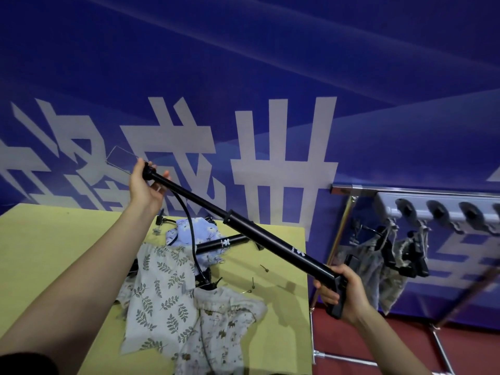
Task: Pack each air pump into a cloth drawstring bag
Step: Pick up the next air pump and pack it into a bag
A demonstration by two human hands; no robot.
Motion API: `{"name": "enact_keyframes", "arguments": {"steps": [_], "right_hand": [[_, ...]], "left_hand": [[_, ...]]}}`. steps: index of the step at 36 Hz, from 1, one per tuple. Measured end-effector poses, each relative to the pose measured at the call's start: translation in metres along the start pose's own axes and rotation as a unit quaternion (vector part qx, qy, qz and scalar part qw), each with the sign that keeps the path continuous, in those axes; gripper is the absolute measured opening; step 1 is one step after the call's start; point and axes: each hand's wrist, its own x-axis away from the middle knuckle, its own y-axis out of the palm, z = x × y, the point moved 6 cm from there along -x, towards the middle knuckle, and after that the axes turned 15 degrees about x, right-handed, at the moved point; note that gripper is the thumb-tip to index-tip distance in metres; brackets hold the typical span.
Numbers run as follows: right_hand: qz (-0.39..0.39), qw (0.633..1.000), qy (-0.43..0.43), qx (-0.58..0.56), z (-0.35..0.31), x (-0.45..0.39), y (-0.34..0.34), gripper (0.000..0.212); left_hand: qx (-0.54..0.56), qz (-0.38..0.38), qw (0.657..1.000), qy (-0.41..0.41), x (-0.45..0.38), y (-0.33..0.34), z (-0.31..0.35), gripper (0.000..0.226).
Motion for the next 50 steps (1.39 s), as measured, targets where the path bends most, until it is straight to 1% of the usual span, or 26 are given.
{"name": "enact_keyframes", "arguments": {"steps": [3,5,8,13,18,24,29,31,34,35,42,50], "right_hand": [[-0.007,1.0,0.007,0.001,-0.001,0.004,0.004,0.052],[-0.01,1.0,0.019,-0.001,0.001,0.004,0.01,0.052],[-0.011,0.999,0.038,-0.009,0.005,0.001,0.021,0.058],[-0.021,0.998,0.051,-0.037,0.008,-0.005,0.037,0.067],[-0.035,0.998,0.053,-0.018,0.007,-0.014,0.054,0.077],[-0.053,0.997,0.049,0.012,0.007,-0.021,0.076,0.08],[-0.062,0.997,0.05,0.014,0.01,-0.02,0.088,0.082],[-0.058,0.997,0.055,0.011,0.011,-0.019,0.09,0.076],[-0.033,0.997,0.066,0.009,0.012,-0.018,0.089,0.052],[-0.027,0.997,0.067,0.009,0.012,-0.018,0.089,0.049],[-0.035,0.998,0.048,0.037,-0.002,-0.016,0.102,0.046],[-0.051,0.996,0.026,0.064,-0.011,-0.02,0.112,0.046]], "left_hand": [[0.048,-0.001,0.999,-0.002,0.005,-0.003,-0.004,0.026],[0.06,-0.01,0.998,-0.01,0.012,-0.002,-0.01,0.028],[0.069,-0.021,0.997,-0.007,0.023,0.0,-0.016,0.03],[0.05,-0.033,0.998,0.0,0.037,0.003,-0.012,0.029],[0.044,-0.032,0.998,0.008,0.05,-0.007,-0.008,0.027],[0.05,-0.015,0.999,0.014,0.064,-0.019,-0.011,0.025],[0.057,-0.025,0.998,0.015,0.081,-0.02,-0.015,0.028],[0.055,-0.034,0.998,0.013,0.089,-0.019,-0.018,0.028],[0.045,-0.039,0.998,0.002,0.098,-0.019,-0.023,0.027],[0.038,-0.04,0.998,-0.002,0.1,-0.02,-0.024,0.027],[0.005,-0.06,0.998,-0.037,0.099,-0.028,-0.024,0.026],[0.026,-0.049,0.997,-0.046,0.098,-0.027,-0.023,0.029]]}}
